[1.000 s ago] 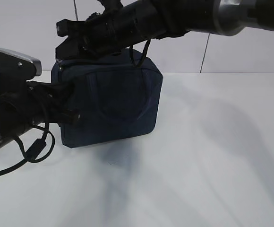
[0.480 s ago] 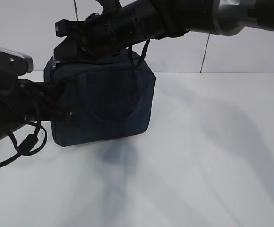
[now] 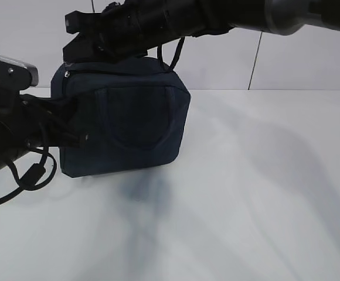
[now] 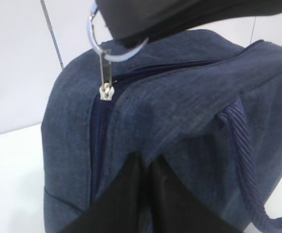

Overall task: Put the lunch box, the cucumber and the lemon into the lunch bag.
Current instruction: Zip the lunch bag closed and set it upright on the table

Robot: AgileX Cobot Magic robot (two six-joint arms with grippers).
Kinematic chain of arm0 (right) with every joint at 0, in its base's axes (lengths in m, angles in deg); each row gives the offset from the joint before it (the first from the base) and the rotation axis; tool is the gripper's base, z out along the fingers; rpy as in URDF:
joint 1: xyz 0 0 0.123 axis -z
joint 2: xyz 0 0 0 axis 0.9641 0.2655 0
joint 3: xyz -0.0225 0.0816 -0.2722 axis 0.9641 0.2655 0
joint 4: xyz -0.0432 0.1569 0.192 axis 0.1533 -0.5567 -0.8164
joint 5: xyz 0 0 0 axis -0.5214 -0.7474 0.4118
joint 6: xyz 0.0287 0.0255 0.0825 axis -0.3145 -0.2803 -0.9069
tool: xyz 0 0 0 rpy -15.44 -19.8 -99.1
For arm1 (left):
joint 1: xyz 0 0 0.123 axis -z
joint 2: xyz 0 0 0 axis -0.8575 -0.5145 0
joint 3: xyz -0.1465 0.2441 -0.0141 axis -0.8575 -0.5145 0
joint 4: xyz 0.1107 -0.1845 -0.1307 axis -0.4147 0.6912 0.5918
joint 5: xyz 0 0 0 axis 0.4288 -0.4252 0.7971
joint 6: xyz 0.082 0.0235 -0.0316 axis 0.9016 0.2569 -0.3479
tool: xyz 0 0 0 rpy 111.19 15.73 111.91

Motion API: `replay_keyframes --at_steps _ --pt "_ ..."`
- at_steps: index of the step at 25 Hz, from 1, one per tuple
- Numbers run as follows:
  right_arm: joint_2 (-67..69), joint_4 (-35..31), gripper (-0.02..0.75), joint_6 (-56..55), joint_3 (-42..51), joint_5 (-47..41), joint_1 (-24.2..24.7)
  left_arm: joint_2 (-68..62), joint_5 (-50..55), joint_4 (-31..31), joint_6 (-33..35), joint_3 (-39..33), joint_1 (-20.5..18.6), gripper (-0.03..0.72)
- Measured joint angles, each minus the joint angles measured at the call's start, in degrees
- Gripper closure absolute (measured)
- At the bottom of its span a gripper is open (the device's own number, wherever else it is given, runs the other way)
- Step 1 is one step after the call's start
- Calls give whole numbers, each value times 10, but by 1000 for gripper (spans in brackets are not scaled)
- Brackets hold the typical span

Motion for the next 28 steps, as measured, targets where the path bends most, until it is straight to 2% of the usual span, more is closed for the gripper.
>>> replay_keyframes --at_steps 12,19,28 --pt "0 52 717 -15 -4 -1 0 0 6 25 0 0 -1 680" --pt "-5 114 717 -54 -7 -1 2 0 14 27 0 0 -11 680" --pt "-5 109 717 -62 -7 -5 2 0 14 27 0 0 -11 680"
